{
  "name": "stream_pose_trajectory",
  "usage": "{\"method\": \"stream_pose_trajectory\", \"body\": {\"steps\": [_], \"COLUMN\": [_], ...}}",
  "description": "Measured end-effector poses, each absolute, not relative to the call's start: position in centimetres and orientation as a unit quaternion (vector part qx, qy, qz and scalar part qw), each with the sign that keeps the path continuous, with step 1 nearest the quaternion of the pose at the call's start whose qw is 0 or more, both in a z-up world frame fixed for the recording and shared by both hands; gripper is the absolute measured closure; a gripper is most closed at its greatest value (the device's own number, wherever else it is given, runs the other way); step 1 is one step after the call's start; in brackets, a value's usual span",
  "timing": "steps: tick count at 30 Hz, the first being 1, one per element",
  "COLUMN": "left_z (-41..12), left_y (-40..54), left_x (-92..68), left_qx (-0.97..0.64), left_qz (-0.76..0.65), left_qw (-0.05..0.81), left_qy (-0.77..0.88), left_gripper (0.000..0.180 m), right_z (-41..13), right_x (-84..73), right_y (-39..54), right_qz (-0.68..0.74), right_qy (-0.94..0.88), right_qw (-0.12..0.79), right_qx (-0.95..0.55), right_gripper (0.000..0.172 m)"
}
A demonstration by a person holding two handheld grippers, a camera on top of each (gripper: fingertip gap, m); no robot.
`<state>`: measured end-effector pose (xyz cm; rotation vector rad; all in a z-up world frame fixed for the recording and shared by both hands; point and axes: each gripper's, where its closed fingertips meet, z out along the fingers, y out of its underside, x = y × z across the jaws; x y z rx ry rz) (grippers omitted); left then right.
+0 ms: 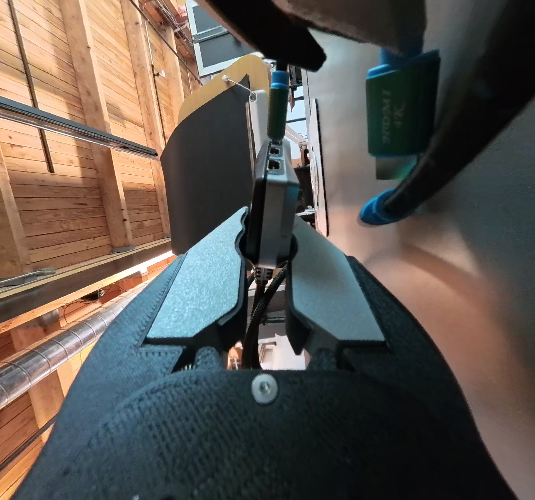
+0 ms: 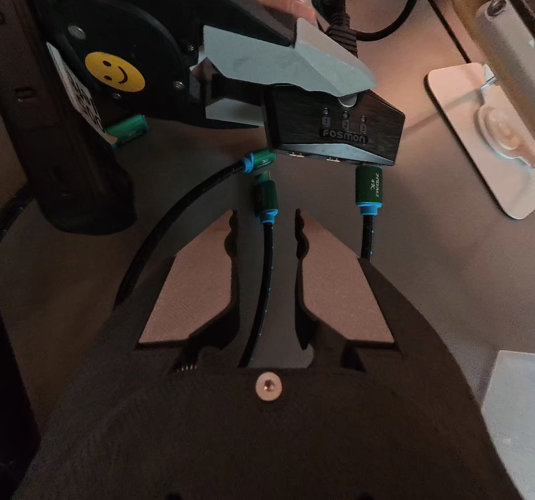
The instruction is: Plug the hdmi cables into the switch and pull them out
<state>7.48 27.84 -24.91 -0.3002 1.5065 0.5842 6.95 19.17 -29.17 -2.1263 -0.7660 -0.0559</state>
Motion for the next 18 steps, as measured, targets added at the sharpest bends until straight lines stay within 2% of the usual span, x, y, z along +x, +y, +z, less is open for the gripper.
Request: {"method": "stream_pose_trajectory", "body": {"steps": [3,9,15,18], "left_z": [-25.1,-25.5,-25.8,-26.1], "left_y": [27.8,27.8,28.0,28.2], "left_x": [7.5,7.5,7.6,7.6], "left_qx": [-0.136,-0.145,-0.150,-0.157], "left_qz": [0.255,0.244,0.239,0.235], "left_qw": [0.679,0.673,0.667,0.662], "left_qy": [0.675,0.683,0.690,0.694], "left_gripper": [0.160,0.160,0.160,0.160], "right_z": [-29.4,-29.7,-30.3,-31.1], "right_x": [6.5,6.5,6.6,6.2], "right_y": [19.4,20.0,21.0,21.0], "right_qz": [-0.011,-0.097,-0.104,-0.097], "right_qy": [-0.320,-0.430,-0.467,-0.479], "right_qw": [0.420,0.379,0.337,0.338], "right_qx": [-0.849,-0.814,-0.811,-0.804], "right_gripper": [0.135,0.150,0.147,0.154]}}
